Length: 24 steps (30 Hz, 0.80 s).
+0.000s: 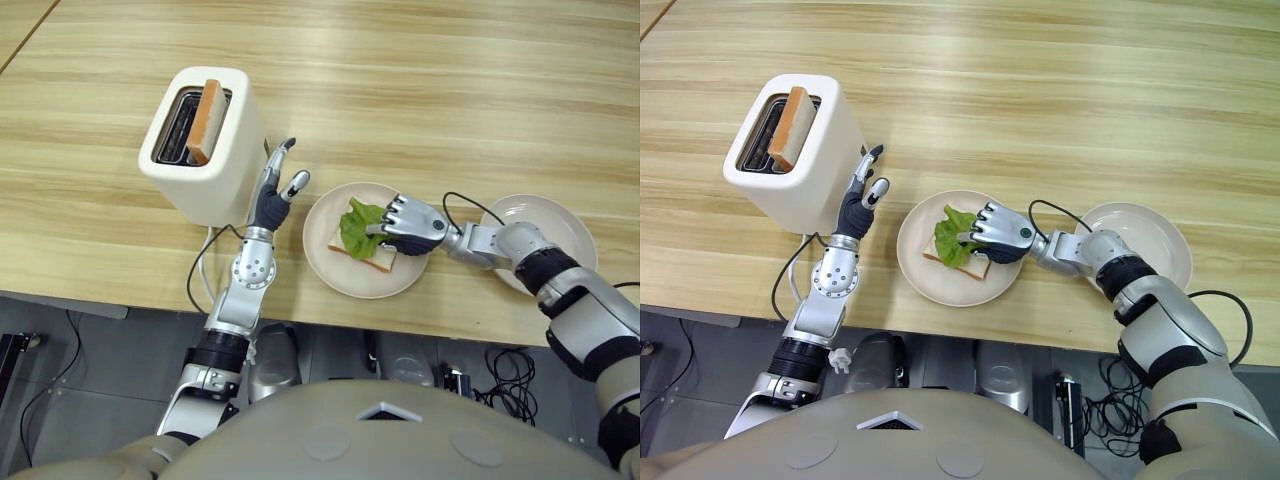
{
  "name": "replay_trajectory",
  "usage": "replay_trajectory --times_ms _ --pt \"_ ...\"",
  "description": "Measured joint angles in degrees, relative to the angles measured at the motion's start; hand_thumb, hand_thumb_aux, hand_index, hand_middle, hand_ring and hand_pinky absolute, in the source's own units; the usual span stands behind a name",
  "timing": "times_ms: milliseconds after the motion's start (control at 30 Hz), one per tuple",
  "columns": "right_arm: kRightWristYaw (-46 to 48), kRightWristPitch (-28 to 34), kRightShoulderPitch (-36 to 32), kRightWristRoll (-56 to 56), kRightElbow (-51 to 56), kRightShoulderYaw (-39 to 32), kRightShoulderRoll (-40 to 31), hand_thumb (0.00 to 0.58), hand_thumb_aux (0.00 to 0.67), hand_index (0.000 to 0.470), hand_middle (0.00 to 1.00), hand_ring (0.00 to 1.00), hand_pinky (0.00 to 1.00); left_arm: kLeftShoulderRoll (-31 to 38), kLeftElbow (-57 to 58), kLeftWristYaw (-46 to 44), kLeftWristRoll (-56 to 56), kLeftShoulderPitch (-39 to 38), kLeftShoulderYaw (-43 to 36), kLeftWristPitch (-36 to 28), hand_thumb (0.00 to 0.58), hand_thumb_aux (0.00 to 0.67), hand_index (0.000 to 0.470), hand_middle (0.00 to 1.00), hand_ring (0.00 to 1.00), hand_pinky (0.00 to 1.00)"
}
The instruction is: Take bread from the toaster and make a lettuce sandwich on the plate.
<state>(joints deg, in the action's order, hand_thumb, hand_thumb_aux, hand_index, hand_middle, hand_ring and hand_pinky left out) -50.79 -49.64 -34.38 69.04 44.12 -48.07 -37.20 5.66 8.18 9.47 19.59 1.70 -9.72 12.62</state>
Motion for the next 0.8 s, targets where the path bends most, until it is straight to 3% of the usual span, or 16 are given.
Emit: replay_trajectory --times_ms 33,67,100,133,533,800 --pt "0.43 -0.03 0.23 -0.37 -0.41 0.14 -0.08 0.58 0.67 0.46 1.0 1.0 1.0 0.0 0.0 0.02 0.0 0.0 0.01 0.01 0.0 0.0 0.0 0.0 0.0 0.0" --pt "1.69 -0.08 0.68 -0.81 -0.52 0.35 -0.06 0.172 0.108 0.074 1.0 1.0 1.0 -0.02 0.0 0.01 0.0 0.01 0.01 0.02 0.0 0.0 0.0 0.0 0.0 0.0" --pt "2.75 -0.03 1.17 -0.98 -0.41 0.38 -0.06 0.0 0.0 0.0 0.49 0.49 0.49 -0.02 0.01 0.01 0.0 0.0 0.01 0.02 0.0 0.0 0.0 0.0 0.0 0.0" --pt "3.54 0.18 1.54 -0.95 -0.38 0.33 -0.06 0.0 0.0 0.0 0.0 0.0 0.0 0.01 0.03 0.01 0.0 0.01 0.05 0.02 0.0 0.0 0.0 0.0 0.0 0.0" --pt "8.32 1.45 3.39 -4.74 -5.65 4.66 -1.34 0.0 0.0 0.0 0.0 0.0 0.0 0.08 0.48 0.01 0.0 0.03 0.13 0.08 0.0 0.0 0.0 0.0 0.0 0.0" --pt "13.13 1.85 3.46 -8.74 -15.91 11.81 -5.66 0.0 0.0 0.0 0.0 0.0 0.0 0.23 0.07 -0.14 -0.07 -0.01 1.14 0.1 0.0 0.0 0.0 0.0 0.0 0.0"
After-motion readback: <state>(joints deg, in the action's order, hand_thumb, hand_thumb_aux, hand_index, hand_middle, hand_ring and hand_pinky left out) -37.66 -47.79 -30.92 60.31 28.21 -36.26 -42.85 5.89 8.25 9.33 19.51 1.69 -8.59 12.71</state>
